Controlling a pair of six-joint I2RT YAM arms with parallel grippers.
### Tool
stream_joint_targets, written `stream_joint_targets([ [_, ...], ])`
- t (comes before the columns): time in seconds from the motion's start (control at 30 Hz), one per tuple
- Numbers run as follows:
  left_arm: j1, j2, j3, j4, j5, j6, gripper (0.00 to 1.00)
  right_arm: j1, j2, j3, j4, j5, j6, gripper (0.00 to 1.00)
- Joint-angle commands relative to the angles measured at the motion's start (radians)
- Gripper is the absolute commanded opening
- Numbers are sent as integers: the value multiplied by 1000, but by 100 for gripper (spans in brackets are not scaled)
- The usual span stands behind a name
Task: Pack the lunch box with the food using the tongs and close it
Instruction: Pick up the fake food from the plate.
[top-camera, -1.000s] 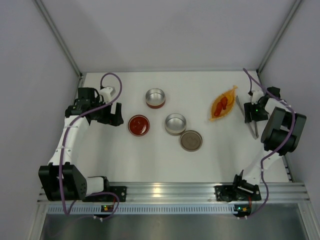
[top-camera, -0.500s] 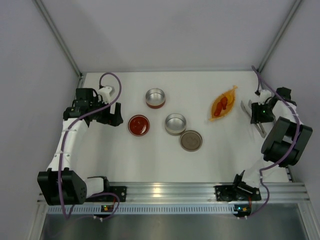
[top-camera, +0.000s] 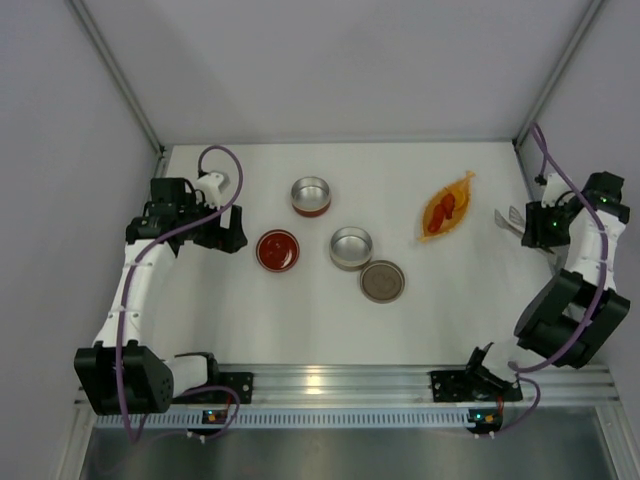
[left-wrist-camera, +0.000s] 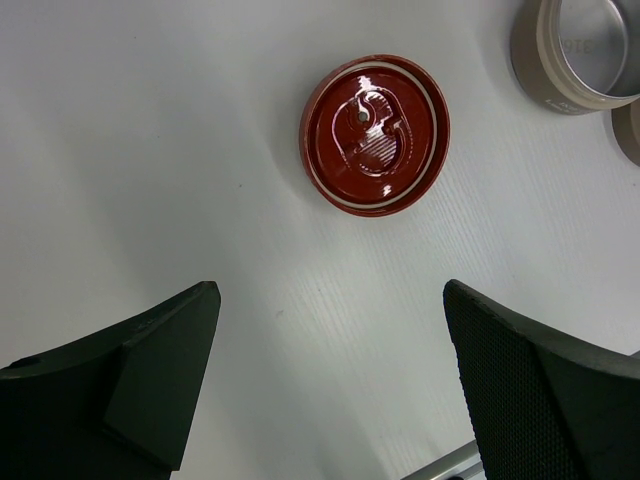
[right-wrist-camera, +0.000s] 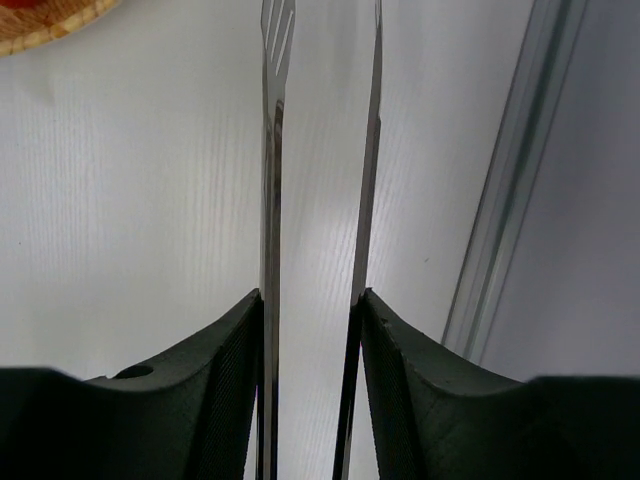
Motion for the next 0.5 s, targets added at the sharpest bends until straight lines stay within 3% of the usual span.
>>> stream_joint_targets([
  [0.0, -1, -31, -9, 56, 33, 5, 98, -26, -85, 73, -99, -53, -62, 41],
  [0.47, -1, -42, 3, 56, 82, 2, 98, -75, -183, 242, -353, -175, -174, 40],
])
